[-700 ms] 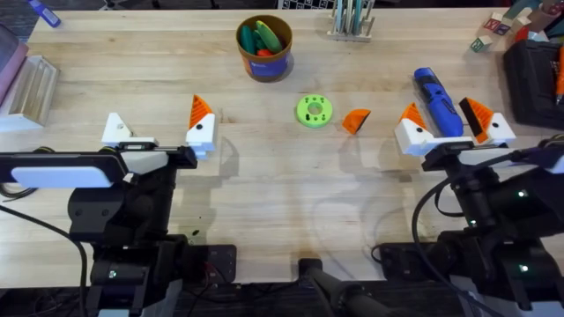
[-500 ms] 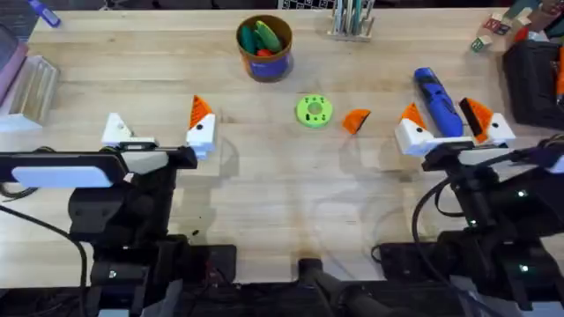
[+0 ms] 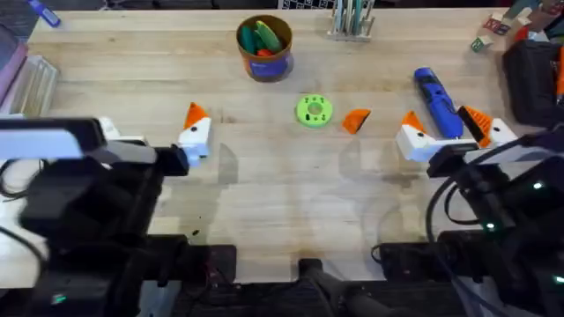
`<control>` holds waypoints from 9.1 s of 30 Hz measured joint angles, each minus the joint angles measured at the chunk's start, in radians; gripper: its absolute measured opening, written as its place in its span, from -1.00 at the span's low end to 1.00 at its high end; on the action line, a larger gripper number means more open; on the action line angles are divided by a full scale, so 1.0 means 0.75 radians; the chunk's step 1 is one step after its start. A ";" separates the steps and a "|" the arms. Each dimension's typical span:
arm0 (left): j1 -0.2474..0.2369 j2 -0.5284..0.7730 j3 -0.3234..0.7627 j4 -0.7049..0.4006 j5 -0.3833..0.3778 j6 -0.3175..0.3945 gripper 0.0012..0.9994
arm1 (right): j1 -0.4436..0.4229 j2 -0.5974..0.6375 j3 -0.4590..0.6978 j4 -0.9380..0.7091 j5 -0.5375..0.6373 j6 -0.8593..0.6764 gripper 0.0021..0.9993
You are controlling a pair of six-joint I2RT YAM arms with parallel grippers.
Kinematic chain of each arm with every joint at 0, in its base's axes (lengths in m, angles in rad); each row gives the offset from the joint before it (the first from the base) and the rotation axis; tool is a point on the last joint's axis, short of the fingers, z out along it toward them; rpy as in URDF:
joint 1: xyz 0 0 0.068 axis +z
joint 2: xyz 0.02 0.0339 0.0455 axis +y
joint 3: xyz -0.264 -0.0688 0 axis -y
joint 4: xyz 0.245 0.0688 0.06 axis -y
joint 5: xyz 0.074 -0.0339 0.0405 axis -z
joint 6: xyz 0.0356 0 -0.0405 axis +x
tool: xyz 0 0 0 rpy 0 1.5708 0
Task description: Pick up the gripper from the table and insert it into the empty holder that is missing its gripper. Then pick up a screw, insert it into the mounting hole, and use the screwdriver to tighten it. Finally, clean up the table by picking up the vegetable and placing it into the bucket.
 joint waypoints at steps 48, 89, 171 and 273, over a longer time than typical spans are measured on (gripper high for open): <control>-0.776 0.868 0.856 -0.300 0.205 0.027 0.99 | 0.000 0.630 0.830 -0.507 -0.010 0.004 0.99; -0.945 0.089 -0.128 0.548 0.247 0.102 0.98 | 0.000 0.630 0.830 -0.507 -0.010 0.004 0.98; -0.945 -0.122 -0.314 0.402 0.237 -0.210 0.98 | 0.321 1.789 1.053 -0.476 -0.179 -0.328 0.57; -0.916 -0.098 -0.314 0.402 0.292 -0.310 0.98 | 0.842 2.051 0.490 1.535 -1.109 1.829 -0.99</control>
